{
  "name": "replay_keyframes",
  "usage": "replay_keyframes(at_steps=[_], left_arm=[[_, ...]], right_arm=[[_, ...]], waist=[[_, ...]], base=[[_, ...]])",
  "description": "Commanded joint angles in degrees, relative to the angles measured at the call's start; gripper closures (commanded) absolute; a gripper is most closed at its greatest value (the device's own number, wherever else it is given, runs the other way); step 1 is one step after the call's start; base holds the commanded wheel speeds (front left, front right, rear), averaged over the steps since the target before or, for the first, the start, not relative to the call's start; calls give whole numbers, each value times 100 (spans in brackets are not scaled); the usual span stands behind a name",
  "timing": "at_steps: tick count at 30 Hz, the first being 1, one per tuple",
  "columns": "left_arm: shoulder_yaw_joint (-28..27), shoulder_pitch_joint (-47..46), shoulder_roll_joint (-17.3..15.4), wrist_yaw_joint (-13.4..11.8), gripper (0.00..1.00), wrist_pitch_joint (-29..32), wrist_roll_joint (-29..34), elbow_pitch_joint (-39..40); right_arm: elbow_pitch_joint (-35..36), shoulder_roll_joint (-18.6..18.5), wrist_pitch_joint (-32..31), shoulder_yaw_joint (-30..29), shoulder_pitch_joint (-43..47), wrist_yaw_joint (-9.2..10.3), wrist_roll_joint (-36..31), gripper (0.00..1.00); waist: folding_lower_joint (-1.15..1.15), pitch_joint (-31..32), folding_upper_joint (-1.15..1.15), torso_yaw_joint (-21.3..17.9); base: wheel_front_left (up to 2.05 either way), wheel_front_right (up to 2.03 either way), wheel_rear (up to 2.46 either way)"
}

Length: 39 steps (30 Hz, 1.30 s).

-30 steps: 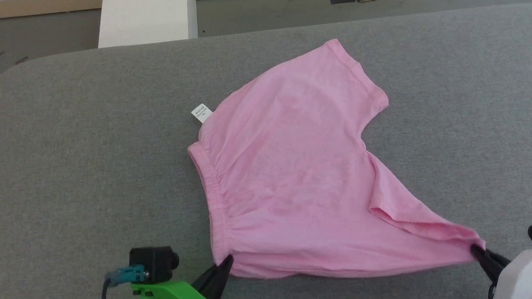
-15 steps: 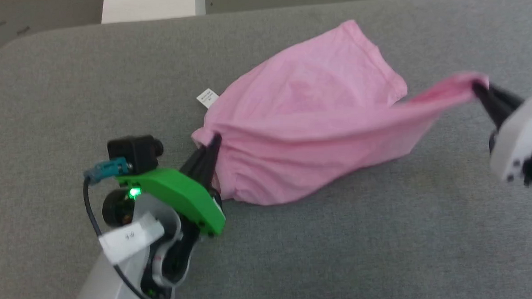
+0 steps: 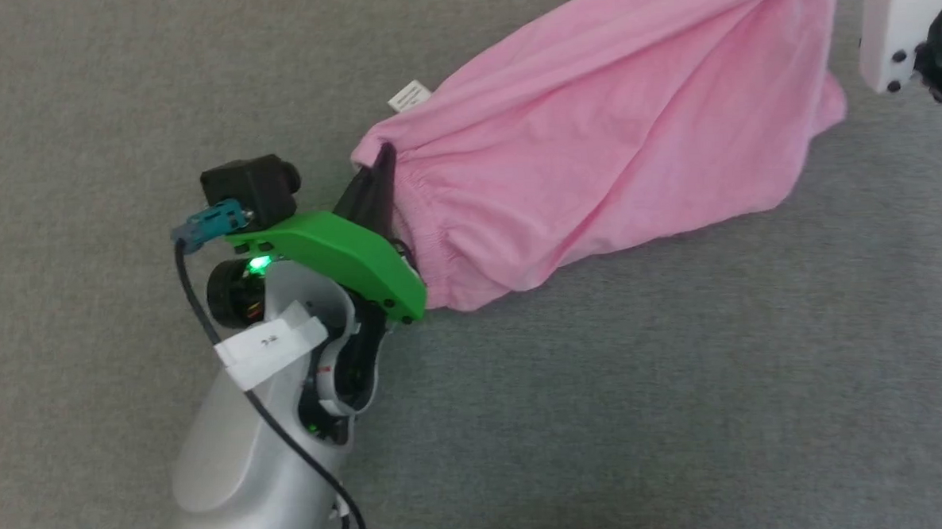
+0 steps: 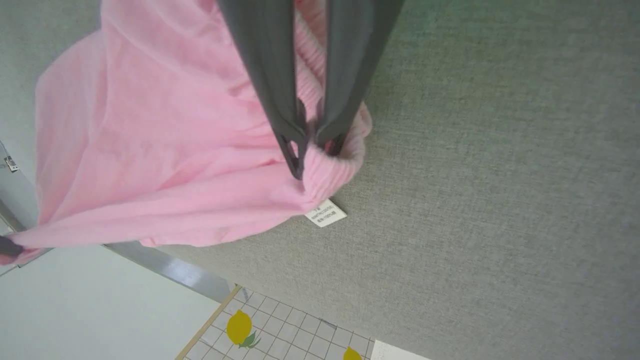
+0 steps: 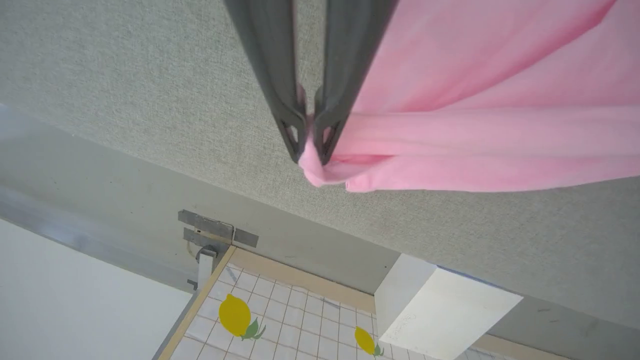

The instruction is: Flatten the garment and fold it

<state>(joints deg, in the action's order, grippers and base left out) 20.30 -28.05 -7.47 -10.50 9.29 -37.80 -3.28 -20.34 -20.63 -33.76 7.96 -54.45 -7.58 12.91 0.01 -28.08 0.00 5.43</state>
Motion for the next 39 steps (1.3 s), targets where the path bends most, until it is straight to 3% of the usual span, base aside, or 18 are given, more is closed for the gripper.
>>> replay_keyframes(at_steps=[1, 9, 10, 11, 12, 13, 14, 20, 26, 32, 39], left_arm=[[26, -110, 41, 7, 100, -71, 19, -41], [342, -228, 277, 99, 100, -308, -7, -241], [373, -233, 292, 111, 79, -320, -21, -246], [401, -241, 309, 123, 44, -345, -39, -249], [423, -249, 321, 138, 0, -369, -53, -251], [445, -260, 333, 152, 0, -395, -71, -258], [459, -272, 340, 166, 0, -432, -73, -260], [423, -293, 345, 217, 0, -843, 18, -275], [389, 3, 169, 225, 0, -1237, 182, -157], [523, 563, -16, 115, 0, -1356, 359, 14], [794, 1173, -102, 27, 0, -1210, 395, -71]], right_arm=[[-163, -39, 49, 70, -150, 9, -64, 100], [-1229, -247, -189, 761, -901, 9, 81, 100], [-1298, -264, -245, 816, -934, 9, 126, 100], [-1389, -286, -320, 859, -974, 9, 183, 100], [-1454, -303, -378, 899, -1004, 9, 223, 91], [-1522, -335, -423, 939, -1040, 9, 252, 54], [-1569, -358, -439, 959, -1064, 9, 272, 0], [-1754, -375, -99, 845, -1082, 9, 429, 0], [-1599, -264, 707, 663, -678, 9, 840, 0], [-1139, -190, 1610, 338, 275, 9, 1386, 0], [-122, 68, 2580, -264, 1802, 9, 1702, 0]], waist=[[-1, -332, 0, 374], [-1, -566, 0, 736], [-1, -572, 0, 754], [-1, -577, 0, 771], [-1, -580, 0, 782], [-1, -583, 0, 790], [-1, -580, 0, 790], [-1, -400, 0, 685], [-1, 46, 0, 420], [-1, 642, 0, 218], [-1, 1119, 0, -5]], base=[[0, 0, 0], [0, 0, 0], [0, 0, 0], [0, 0, 0], [0, 0, 0], [0, 0, 0], [0, 0, 0], [0, 0, 0], [0, 0, 0], [0, 0, 0], [0, 0, 0]])
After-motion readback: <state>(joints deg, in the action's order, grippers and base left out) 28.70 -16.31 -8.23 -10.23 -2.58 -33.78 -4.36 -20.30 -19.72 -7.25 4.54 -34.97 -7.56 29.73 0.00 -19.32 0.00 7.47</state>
